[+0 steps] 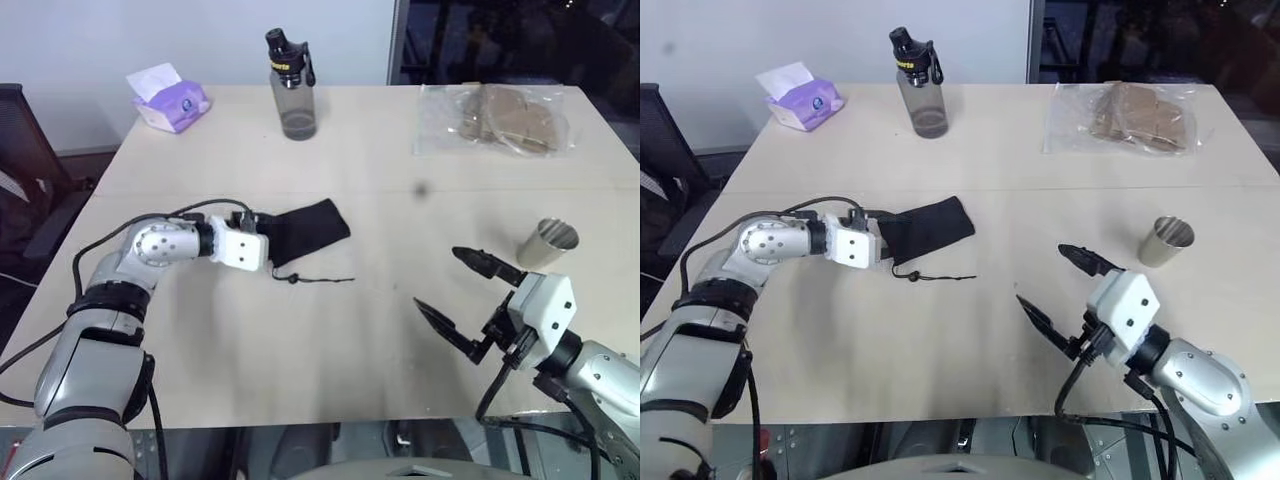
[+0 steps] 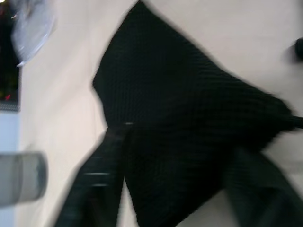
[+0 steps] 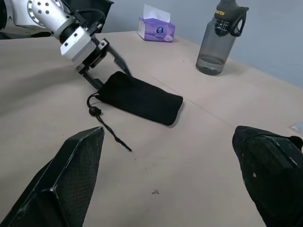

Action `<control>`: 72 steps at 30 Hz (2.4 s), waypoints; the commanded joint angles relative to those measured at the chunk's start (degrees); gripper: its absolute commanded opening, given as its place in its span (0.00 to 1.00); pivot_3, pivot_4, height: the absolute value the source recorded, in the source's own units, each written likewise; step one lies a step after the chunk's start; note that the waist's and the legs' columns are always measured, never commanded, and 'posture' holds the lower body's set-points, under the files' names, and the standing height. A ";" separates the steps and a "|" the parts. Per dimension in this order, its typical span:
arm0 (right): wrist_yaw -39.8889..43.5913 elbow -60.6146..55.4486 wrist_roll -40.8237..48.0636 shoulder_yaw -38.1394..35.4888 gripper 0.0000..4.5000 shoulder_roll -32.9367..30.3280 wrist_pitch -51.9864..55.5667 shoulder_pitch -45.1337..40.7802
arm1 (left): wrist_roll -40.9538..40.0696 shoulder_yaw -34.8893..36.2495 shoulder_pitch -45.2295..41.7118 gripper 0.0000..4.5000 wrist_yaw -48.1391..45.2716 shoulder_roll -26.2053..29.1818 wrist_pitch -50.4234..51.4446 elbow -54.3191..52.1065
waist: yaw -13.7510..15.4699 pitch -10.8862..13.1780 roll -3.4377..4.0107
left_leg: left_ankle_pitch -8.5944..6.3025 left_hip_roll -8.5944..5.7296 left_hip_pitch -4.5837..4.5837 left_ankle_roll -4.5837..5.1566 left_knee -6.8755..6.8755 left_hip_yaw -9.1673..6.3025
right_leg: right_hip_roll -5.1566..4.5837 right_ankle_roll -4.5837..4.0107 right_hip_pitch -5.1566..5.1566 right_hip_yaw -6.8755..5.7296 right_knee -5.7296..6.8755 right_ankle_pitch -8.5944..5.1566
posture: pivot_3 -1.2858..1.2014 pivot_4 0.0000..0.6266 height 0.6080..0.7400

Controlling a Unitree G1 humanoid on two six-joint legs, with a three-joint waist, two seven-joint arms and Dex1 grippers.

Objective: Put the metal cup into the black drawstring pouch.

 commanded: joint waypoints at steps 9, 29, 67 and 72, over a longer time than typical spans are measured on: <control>-9.48 -5.18 4.31 -6.65 1.00 -0.91 13.45 -0.99 | -28.49 2.95 0.38 0.01 -20.75 -1.85 83.89 -43.06 | -0.92 0.14 -0.22 | -0.06 0.04 -0.02 0.11 0.28 -0.21 | 0.01 0.16 0.02 0.11 0.18 -0.10 | 0.52 0.24 1.00; -6.03 15.07 9.30 -8.81 1.00 -29.49 48.77 -27.97 | -25.06 -5.94 -8.20 0.01 5.50 -21.37 120.22 -57.99 | -0.59 0.22 -0.23 | -0.10 0.04 -0.01 0.18 0.31 -0.06 | 0.04 0.00 0.00 0.24 0.20 -0.01 | 0.52 0.24 1.00; -14.51 13.97 13.10 3.22 0.03 15.68 22.91 -23.76 | -22.91 -6.92 -29.14 0.00 5.93 -37.99 113.76 -18.68 | -0.79 0.27 -0.24 | -0.10 -0.07 -0.01 0.18 0.36 0.08 | 0.01 0.16 -0.11 0.47 0.32 0.10 | 0.52 0.24 1.00; -16.56 20.16 5.58 5.72 0.03 18.14 15.63 -23.74 | -21.45 -7.65 -29.43 0.00 3.54 -38.12 113.20 -18.21 | -0.73 0.27 -0.24 | -0.10 -0.08 -0.01 0.18 0.34 0.08 | 0.03 0.16 -0.23 0.49 0.55 0.10 | 0.52 0.24 1.00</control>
